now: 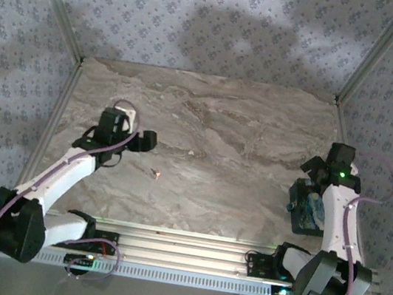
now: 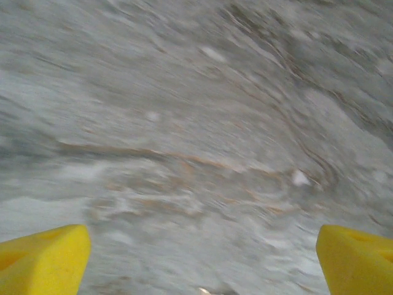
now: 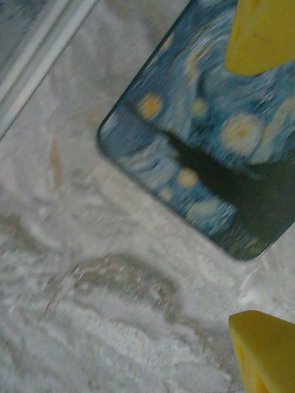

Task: Unlock a padlock with a key

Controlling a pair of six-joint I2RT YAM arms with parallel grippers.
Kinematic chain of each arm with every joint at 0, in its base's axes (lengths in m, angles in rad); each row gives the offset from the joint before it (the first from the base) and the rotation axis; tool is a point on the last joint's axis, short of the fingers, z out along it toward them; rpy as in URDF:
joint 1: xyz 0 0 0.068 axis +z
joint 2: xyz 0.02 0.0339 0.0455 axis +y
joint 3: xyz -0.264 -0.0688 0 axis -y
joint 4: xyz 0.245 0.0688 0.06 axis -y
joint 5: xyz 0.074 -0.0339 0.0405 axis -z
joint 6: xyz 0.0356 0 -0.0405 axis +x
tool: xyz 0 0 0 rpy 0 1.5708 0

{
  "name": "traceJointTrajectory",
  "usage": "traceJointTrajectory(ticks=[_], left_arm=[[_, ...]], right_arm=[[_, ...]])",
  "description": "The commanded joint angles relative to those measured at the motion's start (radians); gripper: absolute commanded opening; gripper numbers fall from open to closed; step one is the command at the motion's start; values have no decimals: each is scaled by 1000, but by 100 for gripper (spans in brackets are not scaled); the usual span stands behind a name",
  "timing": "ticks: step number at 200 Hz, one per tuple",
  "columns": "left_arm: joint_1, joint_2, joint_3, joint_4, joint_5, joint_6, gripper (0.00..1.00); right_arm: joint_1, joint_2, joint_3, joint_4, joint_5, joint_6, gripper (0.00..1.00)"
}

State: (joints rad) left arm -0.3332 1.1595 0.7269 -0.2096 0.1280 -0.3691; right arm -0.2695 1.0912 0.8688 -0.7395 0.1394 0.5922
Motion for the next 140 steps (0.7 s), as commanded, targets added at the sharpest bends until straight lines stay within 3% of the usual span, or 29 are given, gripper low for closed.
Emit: traceJointTrajectory(ticks=[1, 33, 58, 140], left_arm=[[-87, 61, 52, -4, 5, -66, 94], [-161, 153, 124, -3, -5, -78, 94], [-182, 193, 155, -8, -4, -80, 94], [-188, 180, 122, -14, -63, -82, 95]], right_arm=[[-56, 4, 11, -139, -92, 44, 98], [-89, 112, -11, -81, -204, -30, 90], [-45, 212, 4, -37, -241, -84, 86], [347, 606, 292, -53, -241, -260, 83]])
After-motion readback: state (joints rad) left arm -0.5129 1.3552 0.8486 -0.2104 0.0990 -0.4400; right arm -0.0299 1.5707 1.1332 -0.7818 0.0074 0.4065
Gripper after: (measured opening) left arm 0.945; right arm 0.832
